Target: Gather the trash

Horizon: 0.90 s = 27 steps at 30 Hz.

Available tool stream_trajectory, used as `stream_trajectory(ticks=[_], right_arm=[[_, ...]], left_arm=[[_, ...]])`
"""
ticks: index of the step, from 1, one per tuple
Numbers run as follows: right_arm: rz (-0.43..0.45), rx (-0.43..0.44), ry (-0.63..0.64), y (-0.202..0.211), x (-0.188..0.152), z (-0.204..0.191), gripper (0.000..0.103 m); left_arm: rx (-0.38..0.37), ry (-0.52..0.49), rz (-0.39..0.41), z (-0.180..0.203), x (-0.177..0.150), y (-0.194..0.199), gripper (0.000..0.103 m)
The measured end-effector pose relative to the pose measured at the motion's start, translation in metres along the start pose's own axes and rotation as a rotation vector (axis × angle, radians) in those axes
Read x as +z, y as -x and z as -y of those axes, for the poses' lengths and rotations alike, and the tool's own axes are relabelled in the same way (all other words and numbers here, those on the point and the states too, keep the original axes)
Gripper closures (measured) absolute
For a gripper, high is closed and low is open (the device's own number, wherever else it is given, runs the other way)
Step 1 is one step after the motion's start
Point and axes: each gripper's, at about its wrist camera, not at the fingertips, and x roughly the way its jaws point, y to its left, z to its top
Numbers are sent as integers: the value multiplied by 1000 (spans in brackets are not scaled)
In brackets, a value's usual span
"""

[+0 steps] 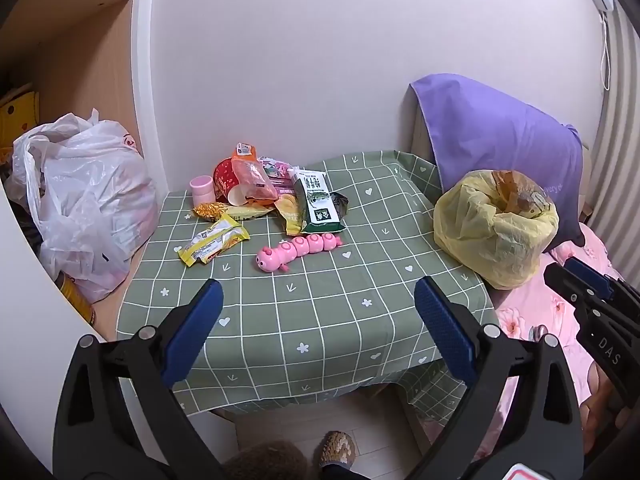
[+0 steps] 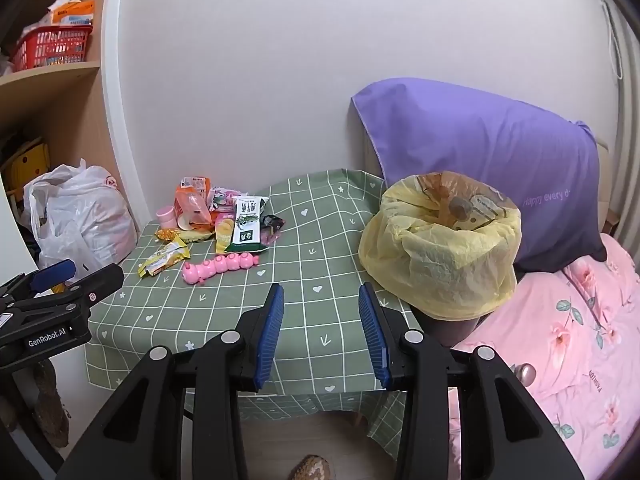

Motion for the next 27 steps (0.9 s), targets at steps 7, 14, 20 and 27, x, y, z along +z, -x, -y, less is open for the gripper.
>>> stream_trajectory(ticks=[7,14,20,27], right_arm=[[-2,0,0,0,1,1,66],[-2,2,-2,0,1,1,66],[-2,0,-3,0,0,1,66],[-1,-2,3,0,1,1,66]], left_arm=[[-3,5,-7,-2,2,0,11],[4,0,0,-1,0,0,11],[5,2,3,2,0,3,11],[4,2,16,1,0,4,11]])
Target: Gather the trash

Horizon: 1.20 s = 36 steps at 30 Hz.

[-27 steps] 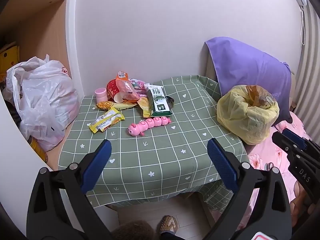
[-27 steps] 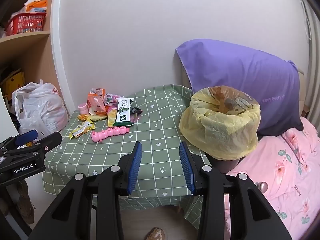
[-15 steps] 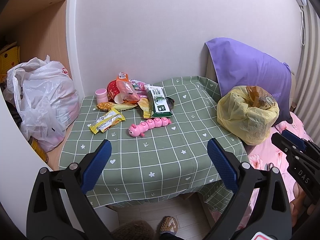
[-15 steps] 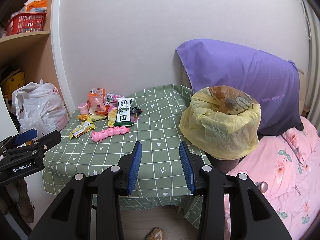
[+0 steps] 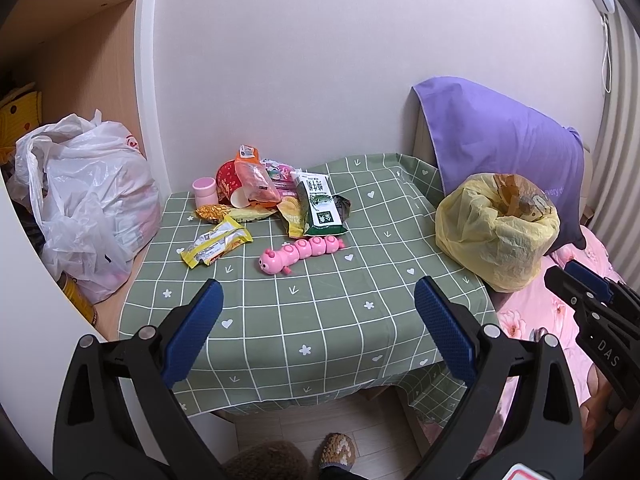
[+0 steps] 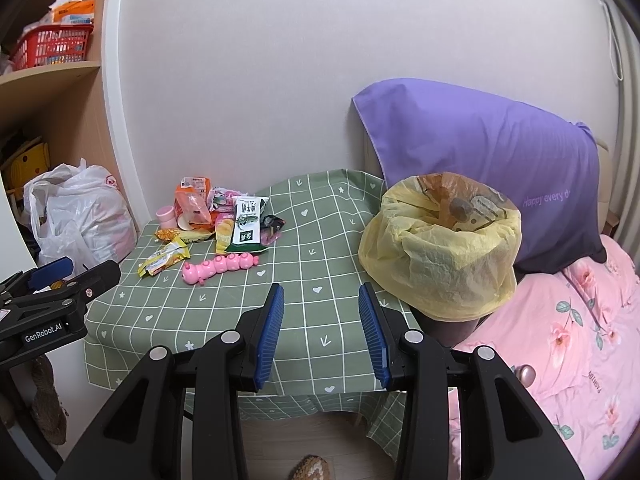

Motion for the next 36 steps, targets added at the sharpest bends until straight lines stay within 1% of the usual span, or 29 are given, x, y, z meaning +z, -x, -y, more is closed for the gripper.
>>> stream_trajectory(ticks=[6,14,20,27,28,30,34,36], right_arm=[[0,0,-2,0,0,1,66],[2,0,2,1,1,1,66],[2,0,3,1,1,2,66],[0,-2,3,-3,7,4,66],[-1,-2,2,-4,9,5,66],[-1,-3,2,-9,12,6,66],[-6,8,9,-28,22,6,66],[-9,17,14,-41,28,4,66]], left_arm=[[1,1,-3,0,0,0,11],[6,-4,-26,-2,2,-3,11],[7,-5,-24,-3,3,-3,11],[22,-13,-43,-7,8,-10,11],[17,-2,-17,-9,8,-11,11],[21,6,-6,-14,10,-17,11],[28,8,45,-29,16,-31,11],[29,22,41,-38,21,-42,10]])
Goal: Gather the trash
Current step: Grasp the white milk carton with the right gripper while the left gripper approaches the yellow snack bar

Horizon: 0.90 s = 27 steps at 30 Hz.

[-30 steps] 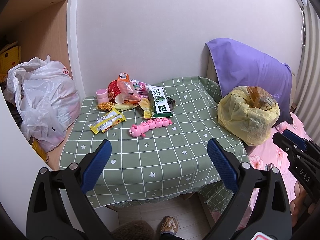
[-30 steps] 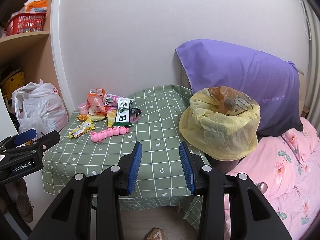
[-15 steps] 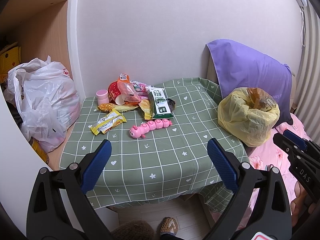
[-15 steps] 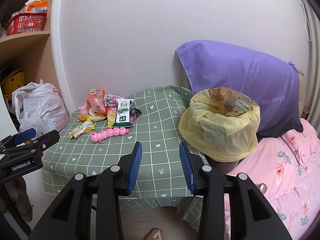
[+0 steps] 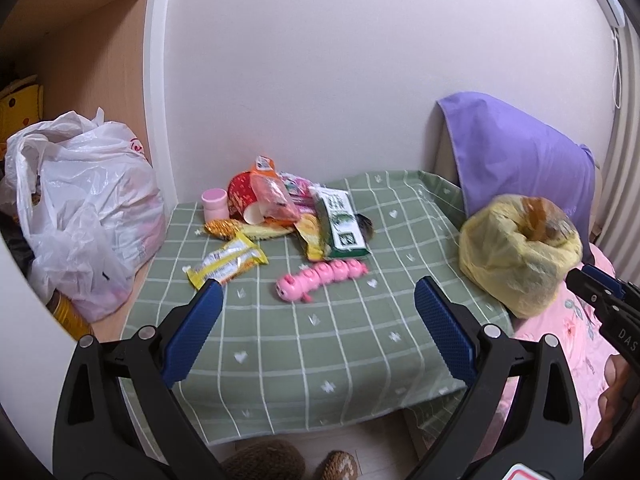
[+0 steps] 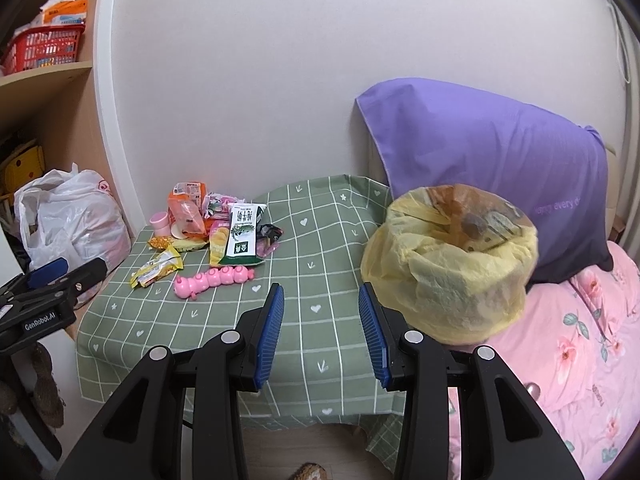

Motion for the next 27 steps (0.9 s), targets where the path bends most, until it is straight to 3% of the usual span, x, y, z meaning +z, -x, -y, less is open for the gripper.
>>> stream_trajectory(ticks=[6,12,17,23,27], right_arm=[[-24,61,10,-55,25,-5,66],[-50,131,56,-121,51,-20,66],[-84,224,92,-171,62,-34,66],[-137,283,168,-233,63,-62,66],[-221,390,163,-274,67,-87,66]], left_arm=[[21,27,-5,-30,22,-43,9],[65,29,-125,-53,38,-97,9],[96,-12,-173,-76,49,-125,9],[100,39,-226,-105,42,-143,13],[75,68,-294,-111,23,-163,18]])
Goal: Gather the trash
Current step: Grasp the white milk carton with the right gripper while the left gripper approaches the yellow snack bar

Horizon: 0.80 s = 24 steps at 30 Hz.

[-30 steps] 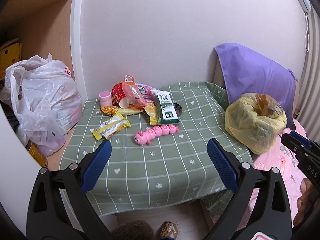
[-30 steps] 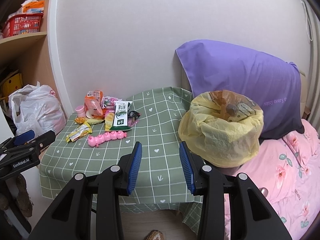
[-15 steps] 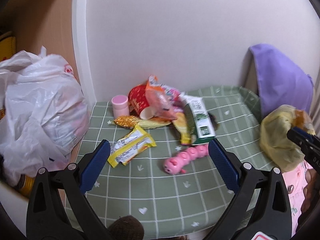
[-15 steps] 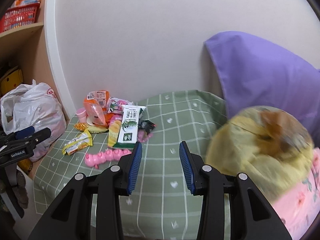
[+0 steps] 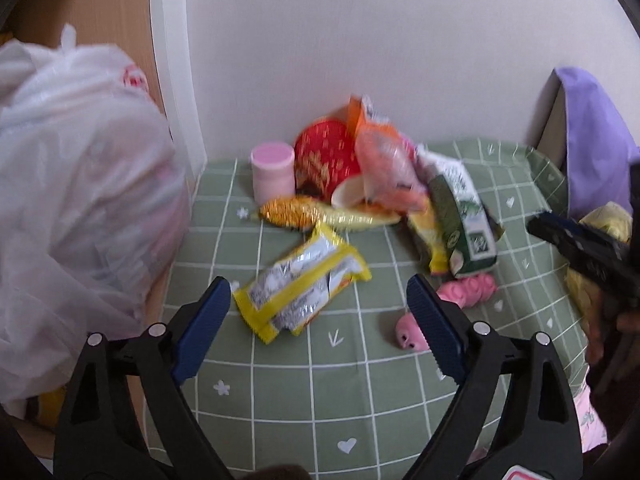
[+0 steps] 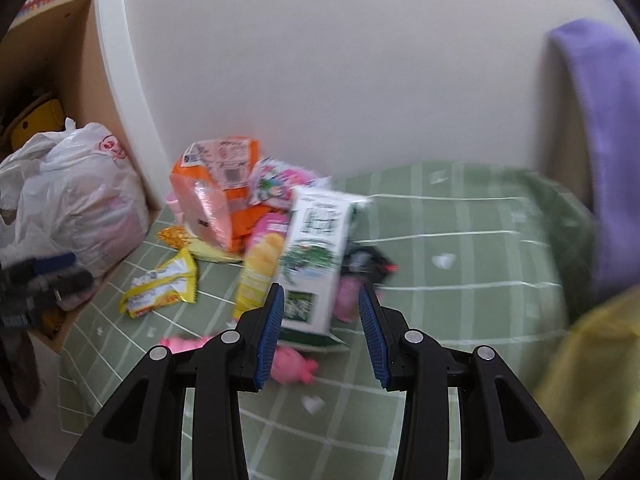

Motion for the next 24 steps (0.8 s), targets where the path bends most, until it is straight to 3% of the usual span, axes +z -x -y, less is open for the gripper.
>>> stream_trajectory(ticks=[5,7,10,16,20,24], right_arm=[[-82,22,6,-46,9,-7,64],[-80,4,-34,-58,11,-4,49],[-55,4,-71,-66,15,-1,49],[-140,-89,-27,-104,36,-8,49],[-173,-120,-20,-129,49,-7,49],[-149,-73,3,-124,63,-9,52]], left_arm=[[-27,-29,-26,3,-8,-13,22],[-29,-43,-14,6,-5,-17,22],[-43,-38,10,5,5,-26,22],[-41,-30,35,-12,28,-45,25],[-98,-5,-2,-32,25,-57,25],[-128,-35,-54,-32,20,-70,25]])
